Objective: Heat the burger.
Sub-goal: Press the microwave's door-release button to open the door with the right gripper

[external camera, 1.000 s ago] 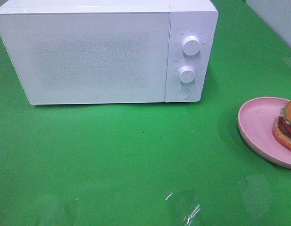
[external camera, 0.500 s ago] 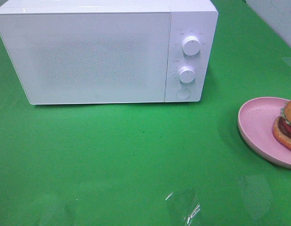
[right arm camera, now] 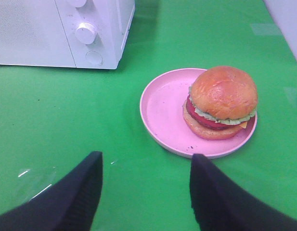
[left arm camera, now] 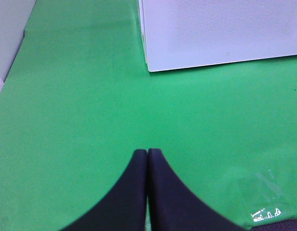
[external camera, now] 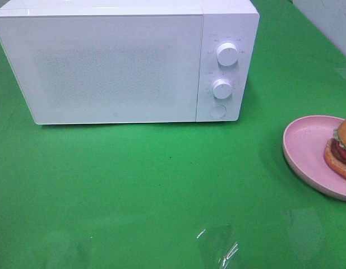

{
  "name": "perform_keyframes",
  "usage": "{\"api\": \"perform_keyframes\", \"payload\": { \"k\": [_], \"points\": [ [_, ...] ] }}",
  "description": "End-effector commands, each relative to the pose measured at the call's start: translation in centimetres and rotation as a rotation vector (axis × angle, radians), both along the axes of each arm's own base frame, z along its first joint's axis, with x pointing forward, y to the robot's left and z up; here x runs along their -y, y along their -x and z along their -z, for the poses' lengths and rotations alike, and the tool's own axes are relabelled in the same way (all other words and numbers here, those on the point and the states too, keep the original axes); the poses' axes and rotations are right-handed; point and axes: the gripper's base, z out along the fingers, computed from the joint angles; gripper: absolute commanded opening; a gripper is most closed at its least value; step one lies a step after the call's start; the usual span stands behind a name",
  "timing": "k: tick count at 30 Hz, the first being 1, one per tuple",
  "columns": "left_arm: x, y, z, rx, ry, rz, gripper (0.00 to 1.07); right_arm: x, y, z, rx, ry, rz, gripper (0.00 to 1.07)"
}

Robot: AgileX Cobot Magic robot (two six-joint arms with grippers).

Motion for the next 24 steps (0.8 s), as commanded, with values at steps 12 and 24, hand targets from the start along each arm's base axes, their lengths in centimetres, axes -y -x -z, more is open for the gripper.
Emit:
{"api": "perform_keyframes", "payload": {
  "k": [12,24],
  "points": [
    [0.0,0.3,0.0,0.036,0.005,-0.006,0.00,0.0,0.4,-0.1,0.043,0.001,0.002,0.53],
    [0.0,0.3,0.0,0.036,0.005,-0.006,0.00,0.0,-4.3,-2.8,0.108,-0.015,0.016,0.53]
  ]
}}
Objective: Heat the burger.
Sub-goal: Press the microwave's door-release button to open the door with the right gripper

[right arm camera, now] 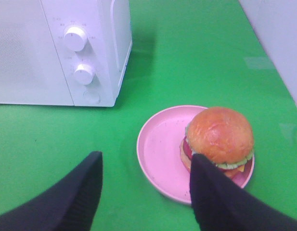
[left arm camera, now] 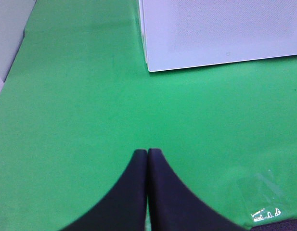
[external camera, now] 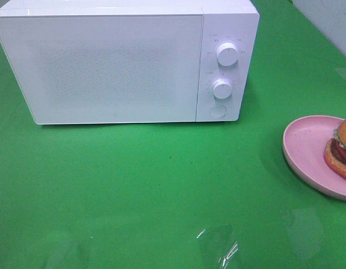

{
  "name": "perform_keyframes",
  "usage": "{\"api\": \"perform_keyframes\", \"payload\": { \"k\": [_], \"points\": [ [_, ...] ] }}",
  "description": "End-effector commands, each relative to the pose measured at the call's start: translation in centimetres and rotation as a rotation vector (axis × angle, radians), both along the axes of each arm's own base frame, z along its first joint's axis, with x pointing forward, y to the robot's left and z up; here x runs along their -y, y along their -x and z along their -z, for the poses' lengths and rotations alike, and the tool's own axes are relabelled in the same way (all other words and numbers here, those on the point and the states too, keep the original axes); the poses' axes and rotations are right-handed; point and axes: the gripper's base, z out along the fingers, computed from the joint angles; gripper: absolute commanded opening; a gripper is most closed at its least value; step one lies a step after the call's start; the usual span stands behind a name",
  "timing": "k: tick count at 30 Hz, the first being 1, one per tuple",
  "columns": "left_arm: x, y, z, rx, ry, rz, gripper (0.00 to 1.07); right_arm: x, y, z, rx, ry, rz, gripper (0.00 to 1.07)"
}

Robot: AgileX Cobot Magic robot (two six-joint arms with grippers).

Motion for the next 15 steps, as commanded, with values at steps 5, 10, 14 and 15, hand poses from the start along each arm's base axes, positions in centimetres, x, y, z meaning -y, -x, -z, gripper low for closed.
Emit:
{"api": "perform_keyframes", "payload": {
  "k": [5,10,14,15],
  "points": [
    [0.0,0.3,0.0,0.036,0.005,-0.006,0.00,0.1,-6.3,-1.0,-0.007,-0.006,0.018,0.53],
    [0.0,0.3,0.0,0.036,0.005,-0.006,0.00,0.1,-10.0,-0.6,-0.019,-0.006,0.029,0.50],
    [0.0,0.3,0.0,0.036,0.005,-0.006,0.00,0.1,-12.6,0.2,-0.036,-0.002,0.036,0.43],
    [0.0,0.3,0.0,0.036,0.005,-0.006,0.00,0.1,-13.7,0.6,-0.040,-0.001,0.039,0.37]
  ]
}}
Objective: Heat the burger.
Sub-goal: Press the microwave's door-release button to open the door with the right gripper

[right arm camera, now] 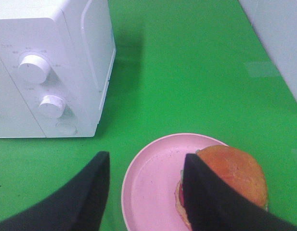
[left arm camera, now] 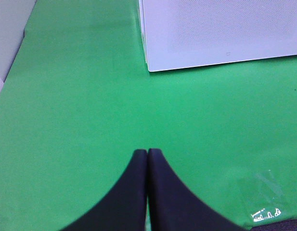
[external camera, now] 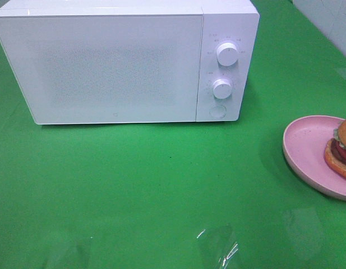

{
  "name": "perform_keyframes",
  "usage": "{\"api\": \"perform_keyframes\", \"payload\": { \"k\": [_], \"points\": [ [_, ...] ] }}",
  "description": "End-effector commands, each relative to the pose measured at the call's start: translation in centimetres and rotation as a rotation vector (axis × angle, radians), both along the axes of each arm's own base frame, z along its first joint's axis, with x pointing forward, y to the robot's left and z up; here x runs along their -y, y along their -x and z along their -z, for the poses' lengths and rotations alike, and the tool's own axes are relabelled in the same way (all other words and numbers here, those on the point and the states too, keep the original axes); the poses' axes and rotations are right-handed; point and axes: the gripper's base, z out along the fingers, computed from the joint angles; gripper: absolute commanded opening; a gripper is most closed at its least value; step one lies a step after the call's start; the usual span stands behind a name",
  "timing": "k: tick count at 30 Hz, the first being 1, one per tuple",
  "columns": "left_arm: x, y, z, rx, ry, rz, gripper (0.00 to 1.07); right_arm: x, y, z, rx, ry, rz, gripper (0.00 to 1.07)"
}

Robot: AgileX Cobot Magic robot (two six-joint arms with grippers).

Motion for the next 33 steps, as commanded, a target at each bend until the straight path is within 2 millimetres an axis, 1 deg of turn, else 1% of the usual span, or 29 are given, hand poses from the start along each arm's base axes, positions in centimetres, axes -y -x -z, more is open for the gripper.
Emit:
{"api": "perform_keyframes", "payload": {
  "k": [1,2,3,4,5,6,7,8,9,10,11,12,15,17,18,20,21,22,23,24,25,26,27,28,29,30,31,32,33],
  "points": [
    [0.0,0.3,0.0,0.036,0.005,-0.006,0.00,0.0,-1.4,0.1,0.021,0.005,0.004,0.37],
    [0.0,0.3,0.0,0.036,0.005,-0.006,0.00,0.0,-2.5,0.6,0.021,0.006,0.007,0.33],
    [0.0,0.3,0.0,0.036,0.005,-0.006,0.00,0.0,-2.5,0.6,0.021,0.006,0.007,0.33],
    [0.0,0.3,0.0,0.036,0.005,-0.006,0.00,0.1,-3.7,1.0,0.037,0.007,0.012,0.19],
    [0.0,0.3,0.0,0.036,0.005,-0.006,0.00,0.1,-3.7,1.0,0.037,0.007,0.012,0.19],
    [0.0,0.3,0.0,0.036,0.005,-0.006,0.00,0.1,-4.8,1.4,0.052,0.008,0.016,0.09],
    [0.0,0.3,0.0,0.036,0.005,-0.006,0.00,0.1,-4.8,1.4,0.052,0.008,0.016,0.09],
    [0.0,0.3,0.0,0.036,0.005,-0.006,0.00,0.1,-5.7,1.8,0.064,0.009,0.020,0.02],
    [0.0,0.3,0.0,0.036,0.005,-0.006,0.00,0.1,-5.7,1.8,0.064,0.009,0.020,0.02],
    [0.0,0.3,0.0,0.036,0.005,-0.006,0.00,0.1,-6.8,2.3,0.080,0.010,0.024,0.00],
    [0.0,0.3,0.0,0.036,0.005,-0.006,0.00,0.1,-6.8,2.3,0.080,0.010,0.024,0.00],
    [0.0,0.3,0.0,0.036,0.005,-0.006,0.00,0.2,-7.7,2.9,0.084,0.012,0.027,0.00],
    [0.0,0.3,0.0,0.036,0.005,-0.006,0.00,0.2,-8.1,3.2,0.087,0.013,0.029,0.00],
    [0.0,0.3,0.0,0.036,0.005,-0.006,0.00,0.2,-9.7,4.6,0.092,0.018,0.032,0.00],
    [0.0,0.3,0.0,0.036,0.005,-0.006,0.00,0.2,-9.7,4.6,0.092,0.018,0.032,0.00],
    [0.0,0.3,0.0,0.036,0.005,-0.006,0.00,0.2,-10.3,5.2,0.085,0.013,0.036,0.00],
    [0.0,0.3,0.0,0.036,0.005,-0.006,0.00,-0.3,-11.1,5.8,0.061,0.006,0.021,0.00],
    [0.0,0.3,0.0,0.036,0.005,-0.006,0.00,-0.3,-11.1,5.8,0.061,0.006,0.021,0.00],
    [0.0,0.3,0.0,0.036,0.005,-0.006,0.00,-1.2,-11.8,6.2,0.046,0.008,-0.013,0.00],
    [0.0,0.3,0.0,0.036,0.005,-0.006,0.00,-1.2,-11.8,6.2,0.046,0.008,-0.013,0.00],
    [0.0,0.3,0.0,0.036,0.005,-0.006,0.00,-1.9,-12.4,6.4,0.039,0.014,-0.042,0.00],
    [0.0,0.3,0.0,0.036,0.005,-0.006,0.00,-3.5,-13.2,6.6,0.035,0.023,-0.106,0.00],
    [0.0,0.3,0.0,0.036,0.005,-0.006,0.00,-3.5,-13.2,6.6,0.035,0.023,-0.106,0.00],
    [0.0,0.3,0.0,0.036,0.005,-0.006,0.00,-5.2,-13.9,6.7,0.040,0.034,-0.166,0.00],
    [0.0,0.3,0.0,0.036,0.005,-0.006,0.00,-5.2,-13.9,6.7,0.040,0.034,-0.166,0.00],
    [0.0,0.3,0.0,0.036,0.005,-0.006,0.00,-6.8,-14.5,7.0,0.036,0.037,-0.218,0.00],
    [0.0,0.3,0.0,0.036,0.005,-0.006,0.00,-6.8,-14.5,7.0,0.036,0.037,-0.218,0.00],
    [0.0,0.3,0.0,0.036,0.005,-0.006,0.00,-8.5,-15.1,7.6,0.020,0.038,-0.266,0.00],
    [0.0,0.3,0.0,0.036,0.005,-0.006,0.00,-8.5,-15.1,7.6,0.020,0.038,-0.266,0.00]
  ]
}}
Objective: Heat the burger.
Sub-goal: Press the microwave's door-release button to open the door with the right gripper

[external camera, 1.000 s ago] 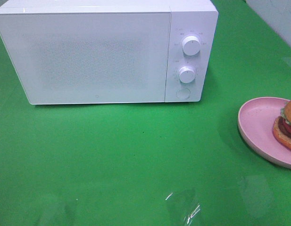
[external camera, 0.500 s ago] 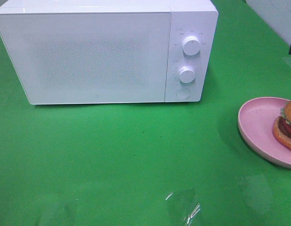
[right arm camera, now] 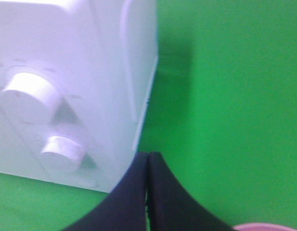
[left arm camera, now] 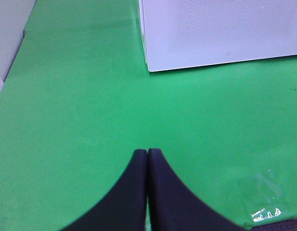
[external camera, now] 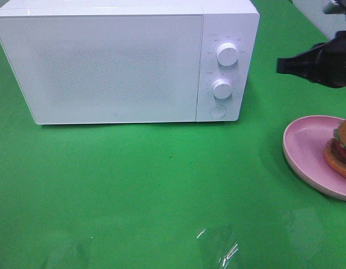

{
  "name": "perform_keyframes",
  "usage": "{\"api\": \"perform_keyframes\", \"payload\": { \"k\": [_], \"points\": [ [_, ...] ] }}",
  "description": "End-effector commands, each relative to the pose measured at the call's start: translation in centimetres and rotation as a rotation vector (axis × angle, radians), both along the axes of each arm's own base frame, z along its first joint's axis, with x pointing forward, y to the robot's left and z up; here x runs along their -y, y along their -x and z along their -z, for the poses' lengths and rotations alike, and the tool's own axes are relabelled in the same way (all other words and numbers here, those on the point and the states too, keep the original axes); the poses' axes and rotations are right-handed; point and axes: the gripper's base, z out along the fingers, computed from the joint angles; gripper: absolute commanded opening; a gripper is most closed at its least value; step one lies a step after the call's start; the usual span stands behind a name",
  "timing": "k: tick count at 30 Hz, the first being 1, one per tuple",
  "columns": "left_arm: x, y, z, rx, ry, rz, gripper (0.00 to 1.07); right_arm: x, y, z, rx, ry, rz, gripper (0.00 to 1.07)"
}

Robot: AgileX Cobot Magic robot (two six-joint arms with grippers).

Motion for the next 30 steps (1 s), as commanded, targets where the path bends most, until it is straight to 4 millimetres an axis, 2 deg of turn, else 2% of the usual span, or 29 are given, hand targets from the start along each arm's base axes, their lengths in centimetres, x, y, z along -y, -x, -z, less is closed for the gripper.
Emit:
{"api": "perform_keyframes", "payload": {
  "k": [1,2,4,5,6,7,8,9,10,13,14,19,21,28,30],
  "points": [
    [0.0,0.3,0.0,0.036,0.005,-0.006,0.00,-3.7,-1.2,0.8,-0.005,0.007,-0.110,0.00],
    [0.0,0.3,0.0,0.036,0.005,-0.006,0.00,-3.7,-1.2,0.8,-0.005,0.007,-0.110,0.00],
    [0.0,0.3,0.0,0.036,0.005,-0.006,0.00,-6.1,-1.7,1.8,-0.033,0.009,-0.170,0.00],
    [0.0,0.3,0.0,0.036,0.005,-0.006,0.00,-6.1,-1.7,1.8,-0.033,0.009,-0.170,0.00],
    [0.0,0.3,0.0,0.036,0.005,-0.006,0.00,-7.4,-2.1,3.0,-0.066,0.000,-0.191,0.00],
    [0.0,0.3,0.0,0.036,0.005,-0.006,0.00,-7.4,-2.1,3.0,-0.066,0.000,-0.191,0.00],
    [0.0,0.3,0.0,0.036,0.005,-0.006,0.00,-8.5,-2.6,4.2,-0.107,-0.030,-0.194,0.00],
    [0.0,0.3,0.0,0.036,0.005,-0.006,0.00,-8.5,-2.6,4.2,-0.107,-0.030,-0.194,0.00],
    [0.0,0.3,0.0,0.036,0.005,-0.006,0.00,-9.2,-3.1,5.3,-0.144,-0.071,-0.179,0.00],
    [0.0,0.3,0.0,0.036,0.005,-0.006,0.00,-9.5,-3.7,6.3,-0.184,-0.130,-0.143,0.00],
    [0.0,0.3,0.0,0.036,0.005,-0.006,0.00,-9.8,-4.4,7.7,-0.241,-0.217,-0.085,0.00],
    [0.0,0.3,0.0,0.036,0.005,-0.006,0.00,-9.8,-4.7,8.8,-0.264,-0.308,-0.035,0.00],
    [0.0,0.3,0.0,0.036,0.005,-0.006,0.00,-10.0,-5.0,9.9,-0.299,-0.468,0.045,0.00],
    [0.0,0.3,0.0,0.036,0.005,-0.006,0.00,-10.0,-5.3,11.6,-0.343,-0.646,0.146,0.00],
    [0.0,0.3,0.0,0.036,0.005,-0.006,0.00,-9.8,-5.5,12.4,-0.362,-0.786,0.243,0.00]
  ]
}}
